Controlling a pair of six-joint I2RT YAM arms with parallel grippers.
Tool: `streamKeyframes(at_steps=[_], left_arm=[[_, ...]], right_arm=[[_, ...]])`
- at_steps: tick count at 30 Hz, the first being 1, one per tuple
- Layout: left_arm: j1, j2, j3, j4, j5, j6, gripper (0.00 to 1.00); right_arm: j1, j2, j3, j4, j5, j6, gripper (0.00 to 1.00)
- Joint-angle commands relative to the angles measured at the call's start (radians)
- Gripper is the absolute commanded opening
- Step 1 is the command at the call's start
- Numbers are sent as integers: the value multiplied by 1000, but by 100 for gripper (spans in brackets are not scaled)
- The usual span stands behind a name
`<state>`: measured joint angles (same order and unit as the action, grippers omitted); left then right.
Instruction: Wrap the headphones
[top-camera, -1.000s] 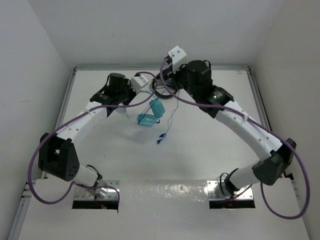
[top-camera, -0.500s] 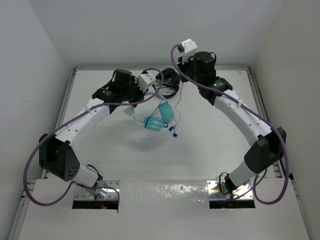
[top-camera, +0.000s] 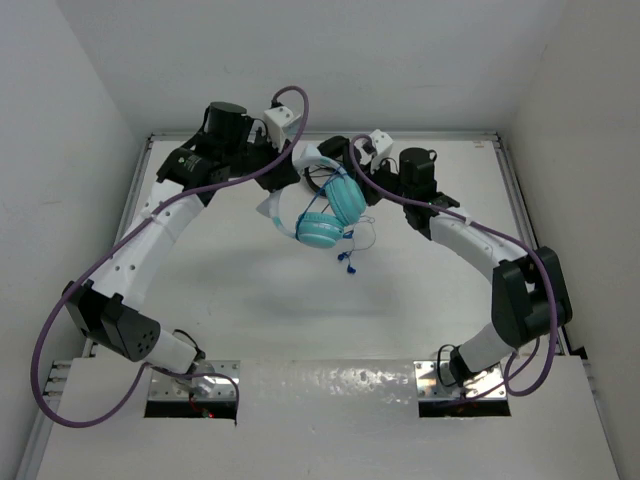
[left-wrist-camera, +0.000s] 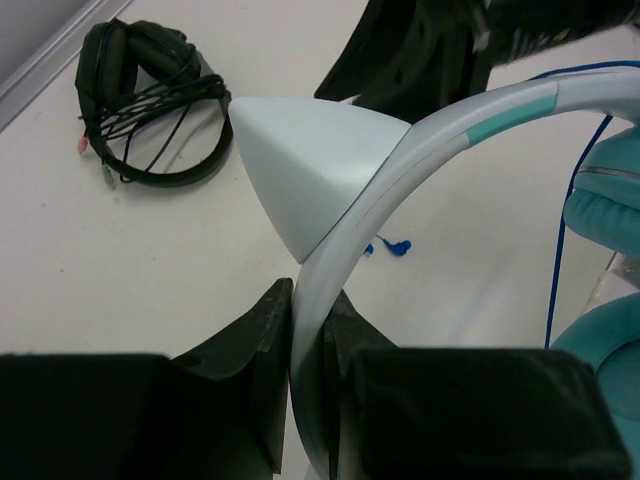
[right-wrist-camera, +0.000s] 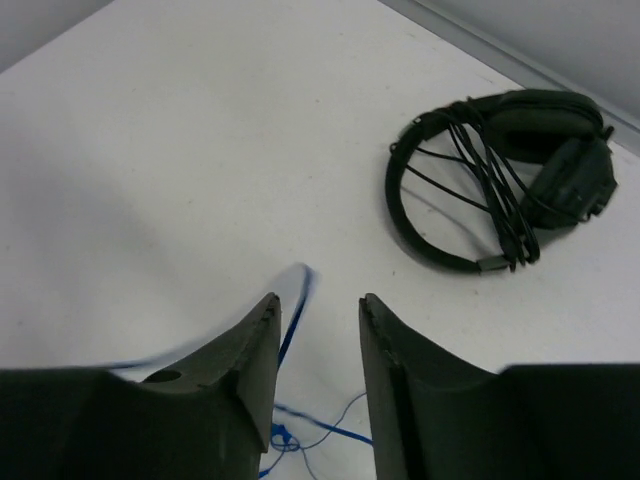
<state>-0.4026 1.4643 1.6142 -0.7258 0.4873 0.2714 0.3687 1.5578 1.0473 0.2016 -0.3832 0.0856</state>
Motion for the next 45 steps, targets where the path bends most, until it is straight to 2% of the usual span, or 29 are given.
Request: streamKeyframes(at_steps=[1,3,5,8,12,13,16,21,26,31,32,33,35,36,39,42,45], left_arm=[[21,5,122,16,34,-122,0],[39,21,156,14,22,-158,0],[53,33,193,14,14,-187,0],[77,57,243,9,14,-212,0],[123,77,300,12,11,-254,0],[131,82,314,12,17,-259,0],[148,105,378,-6,20,-262,0],[151,145,475,-18,14,-299,0],[163,179,556,-21,-22,-331,0],[163,198,622,-24,-47,-359,0],[165,202,627,-23,-50,-371,0],[166,202,633,-23,-61,-377,0],[174,202,639,-21,-67,-405,0],[182,202,638,-17,-69,-420,0],[244,202,632,0,-23,-506,0],[321,215,615,31,-16,-593,0],[360,223,566,75,-106,-620,0]], right_arm=[[-2,36,-35,189,-138,42,40],[-4,45,-58,211,-152,45,52],[-4,51,-102,254,-158,42,58],[-2,61,-145,291,-178,33,62],[-4,50,-196,288,-181,-23,74],[-4,48,-214,300,-183,-27,80],[-4,67,-236,381,-178,9,86],[21,157,-239,560,-189,114,89],[76,243,-184,556,4,74,91],[114,367,-86,588,64,92,91],[124,387,-69,585,91,94,90],[134,407,-26,560,131,100,85],[148,467,23,506,230,132,65],[150,484,66,449,236,150,45],[153,505,65,416,172,216,0],[191,461,-54,504,142,253,0],[254,397,-134,477,109,226,0]])
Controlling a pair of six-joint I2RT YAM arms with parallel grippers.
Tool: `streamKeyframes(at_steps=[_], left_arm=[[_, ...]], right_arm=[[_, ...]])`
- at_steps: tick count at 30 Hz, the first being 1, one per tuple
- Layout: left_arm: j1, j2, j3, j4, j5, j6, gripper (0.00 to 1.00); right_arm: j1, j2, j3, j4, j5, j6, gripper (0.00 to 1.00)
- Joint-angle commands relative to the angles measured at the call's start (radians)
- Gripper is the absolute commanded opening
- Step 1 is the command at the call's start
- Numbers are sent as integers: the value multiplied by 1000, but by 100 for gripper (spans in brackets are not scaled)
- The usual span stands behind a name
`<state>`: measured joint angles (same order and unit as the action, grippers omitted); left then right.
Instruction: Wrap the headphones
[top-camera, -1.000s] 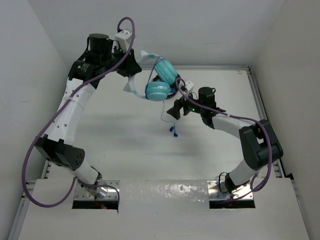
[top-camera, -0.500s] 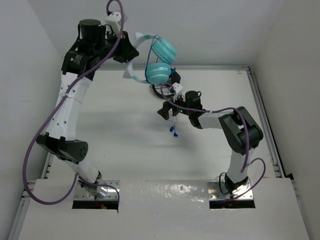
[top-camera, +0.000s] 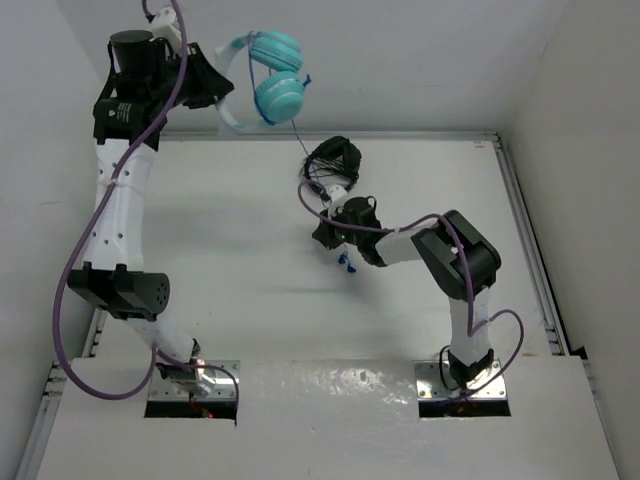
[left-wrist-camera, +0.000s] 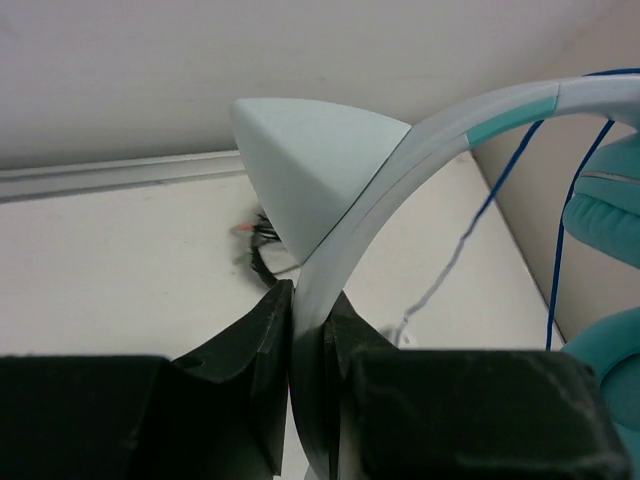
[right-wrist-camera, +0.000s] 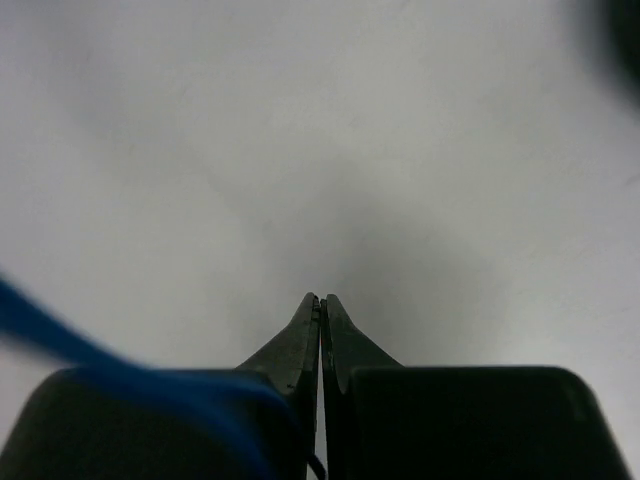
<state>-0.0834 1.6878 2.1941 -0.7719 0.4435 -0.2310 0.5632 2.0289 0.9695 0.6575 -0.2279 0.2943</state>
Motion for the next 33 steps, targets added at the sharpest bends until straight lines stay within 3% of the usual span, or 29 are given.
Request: streamKeyframes(at_steps=[1,6,8,19,27,33], left_arm=[[54,3,-40,147,-110,-116,0],[112,41,-102,233,-206,-136,0],[116,49,-137,255,-304,-125,0],[116,61,-436,643,-833,202,0],[55,62,-670,943,-942,496,0],[-91,-34,-963,1083,-862,812,0]], right_arm=[[96,-100,-75,-17,-76,-7,0],[224,-145,-55,-176,-129,-108,0],[263,-171,-43,-219,-151,-127,0],[329,-432,-63,-292,-248,-158,0],[336,-610,-51,-338,-234,-210,0],[319,-707,14,-417,53,-371,0]])
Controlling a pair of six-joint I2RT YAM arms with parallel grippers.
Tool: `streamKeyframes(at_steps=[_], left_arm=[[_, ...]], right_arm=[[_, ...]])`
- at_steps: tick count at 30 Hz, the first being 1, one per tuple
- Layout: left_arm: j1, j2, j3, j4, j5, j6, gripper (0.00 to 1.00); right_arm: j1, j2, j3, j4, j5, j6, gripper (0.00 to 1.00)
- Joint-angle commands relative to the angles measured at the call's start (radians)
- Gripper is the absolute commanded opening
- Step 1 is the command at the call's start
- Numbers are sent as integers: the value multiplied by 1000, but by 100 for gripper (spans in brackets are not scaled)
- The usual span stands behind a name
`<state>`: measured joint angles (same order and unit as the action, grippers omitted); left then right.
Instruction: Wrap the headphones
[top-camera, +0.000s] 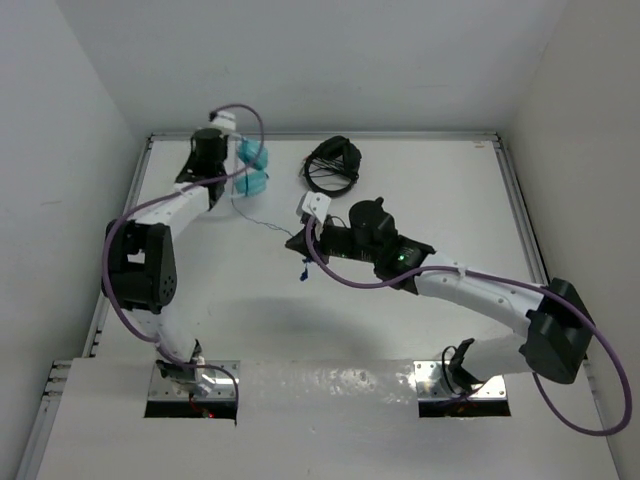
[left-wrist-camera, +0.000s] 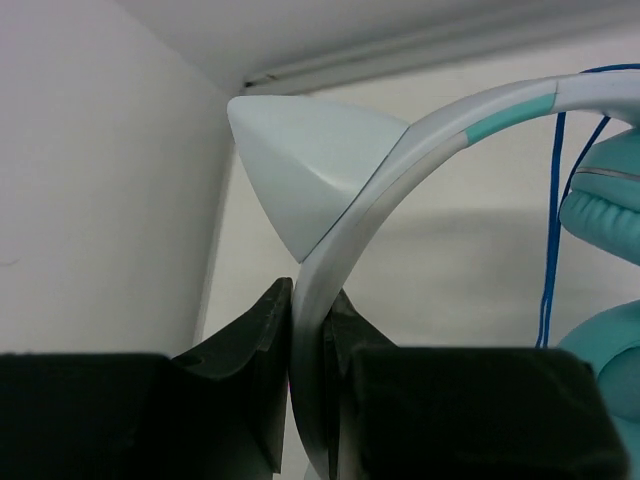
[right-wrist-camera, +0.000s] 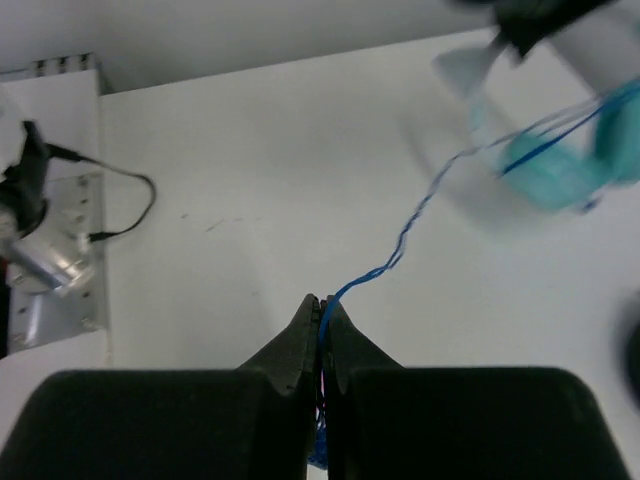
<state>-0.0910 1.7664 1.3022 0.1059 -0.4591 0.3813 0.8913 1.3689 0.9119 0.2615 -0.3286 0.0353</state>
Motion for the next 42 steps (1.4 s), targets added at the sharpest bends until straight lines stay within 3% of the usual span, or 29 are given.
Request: streamKeyframes(at_steps=[1,8,12,23,29,34,38,42], left_arm=[[-104,-142,-101,203,62,226,0],[-302,-242,-349,272,-15,409,0],[-354,-262,-342,140,22,328,0],[-417,-298,-200,-303,259,99,0],[-408,-323,-37,-586,514,7,0],[-337,-328,199,-764,919,-80,0],[-296,-318,321,-781,1088,-153,0],[-236,-297,405,-729,1149,-290,0]], right_arm=[[-29,-47,84,-24,183,-126,0],[-208,-34,211,21,344,-134,0],[-345,-11,242,79,382,-91,0],[-498,93,327,85,404,-43,0],[-603,205,367,62,332,34,0],[-611,222,270,109,174,38,0],[-609,167,67,310,33,130,0],[-568,128,-62,433,-27,236,0]])
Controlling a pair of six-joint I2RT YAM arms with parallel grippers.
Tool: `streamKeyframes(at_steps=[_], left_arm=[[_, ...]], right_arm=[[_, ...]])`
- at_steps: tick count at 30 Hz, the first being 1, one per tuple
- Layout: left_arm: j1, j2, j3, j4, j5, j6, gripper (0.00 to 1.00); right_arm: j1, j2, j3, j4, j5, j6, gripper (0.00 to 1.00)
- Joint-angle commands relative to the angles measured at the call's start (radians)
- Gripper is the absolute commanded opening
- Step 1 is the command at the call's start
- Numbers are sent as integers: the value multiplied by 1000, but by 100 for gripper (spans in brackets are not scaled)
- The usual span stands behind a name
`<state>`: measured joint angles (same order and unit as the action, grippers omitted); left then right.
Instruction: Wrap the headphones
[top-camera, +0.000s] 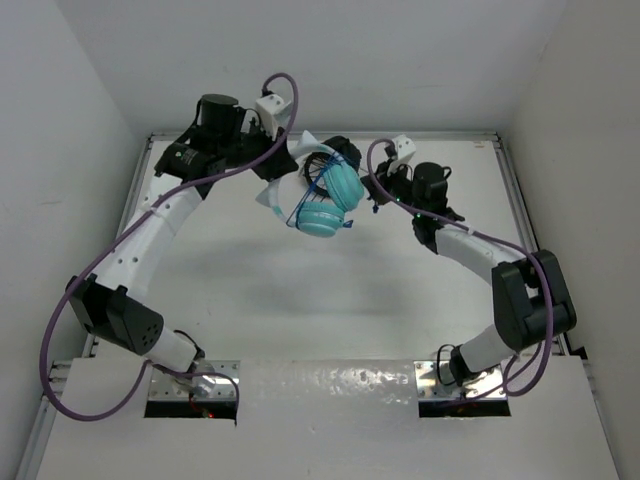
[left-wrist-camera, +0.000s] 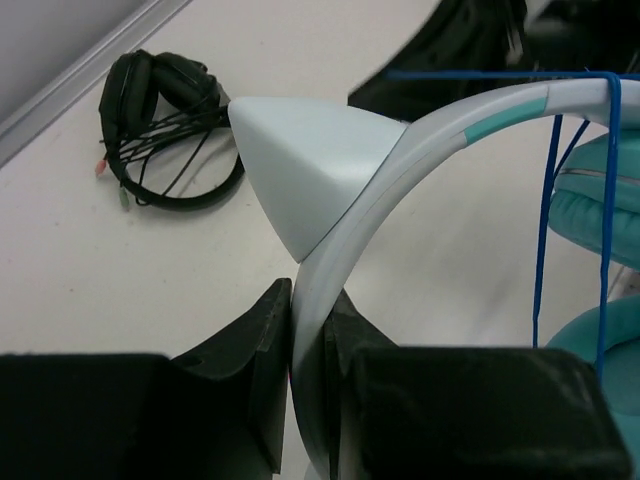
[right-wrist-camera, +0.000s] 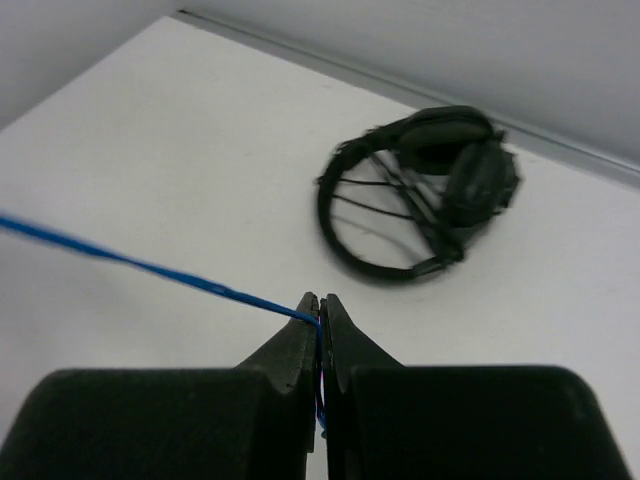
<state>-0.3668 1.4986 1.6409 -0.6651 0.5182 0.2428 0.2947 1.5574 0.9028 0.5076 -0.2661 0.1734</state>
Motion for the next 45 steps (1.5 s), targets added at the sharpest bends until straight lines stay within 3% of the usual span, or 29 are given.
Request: streamKeyframes(at_steps=[1,7,13,23,28,42,45], left_arm=[[48,-23,88,51,174,-180,0],[74,15,80,131,48,-375,0],[81,22,66,133,-10,-424,0],[81,-26,54,114,5,-407,0],[81,-34,51,113,28,-405,0],[65,-47,54,91,91,-393,0],[48,-49,56,81,86,-372,0]], right_arm=[[50,-65,-97,203,-81,103,0],[280,-50,-276,435,21,158,0],[297,13,-363,672,59,308,1],[300,76,-294,644,94,288,7],[300,116,-231,585,105,255,28],[299,167,-170,485,182,126,61],[299,194,-143,462,206,97,64]])
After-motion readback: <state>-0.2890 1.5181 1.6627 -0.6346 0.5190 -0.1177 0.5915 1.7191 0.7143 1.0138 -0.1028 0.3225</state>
